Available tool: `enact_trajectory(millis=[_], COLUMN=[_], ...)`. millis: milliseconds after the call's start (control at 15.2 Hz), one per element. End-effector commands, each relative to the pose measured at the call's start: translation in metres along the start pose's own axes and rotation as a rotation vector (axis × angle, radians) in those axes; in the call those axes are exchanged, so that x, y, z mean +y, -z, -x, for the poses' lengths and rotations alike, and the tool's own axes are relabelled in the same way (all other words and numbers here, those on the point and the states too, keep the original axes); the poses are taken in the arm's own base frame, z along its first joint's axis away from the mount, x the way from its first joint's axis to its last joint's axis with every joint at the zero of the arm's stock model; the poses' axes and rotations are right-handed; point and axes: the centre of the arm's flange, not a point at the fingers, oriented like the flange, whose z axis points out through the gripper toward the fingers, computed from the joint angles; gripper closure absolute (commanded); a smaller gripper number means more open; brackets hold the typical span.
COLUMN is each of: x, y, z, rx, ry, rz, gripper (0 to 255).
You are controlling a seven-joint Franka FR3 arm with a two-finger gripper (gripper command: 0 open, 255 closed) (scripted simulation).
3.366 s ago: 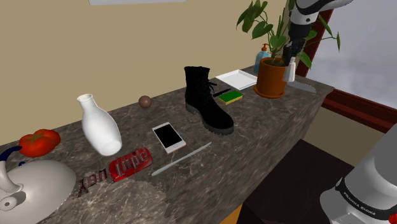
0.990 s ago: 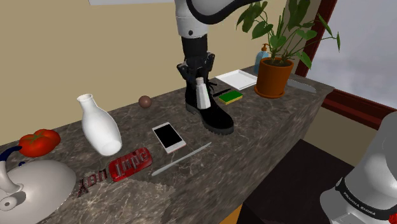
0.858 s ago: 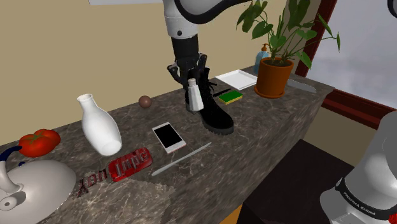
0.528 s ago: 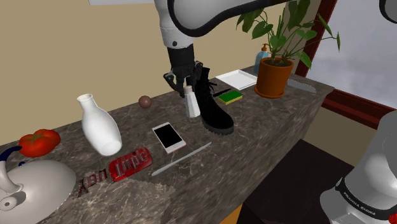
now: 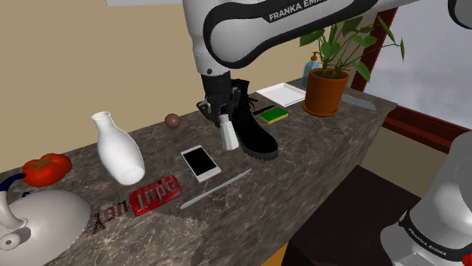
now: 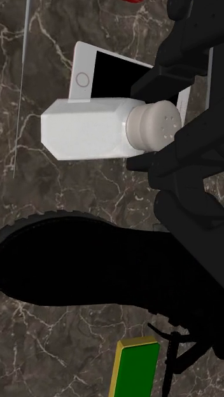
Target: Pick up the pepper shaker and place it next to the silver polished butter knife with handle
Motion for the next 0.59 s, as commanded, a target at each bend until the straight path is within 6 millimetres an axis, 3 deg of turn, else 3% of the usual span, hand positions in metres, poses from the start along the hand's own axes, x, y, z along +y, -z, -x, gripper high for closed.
enact_trajectory(millis=[0,528], x=[-0.001,-0.006], y=[-0.011,-0.053], z=[0.0,0.002], rx=[0.001,0.001], ry=[0.0,0.0], rz=[0.0,0.0], gripper=[255,255])
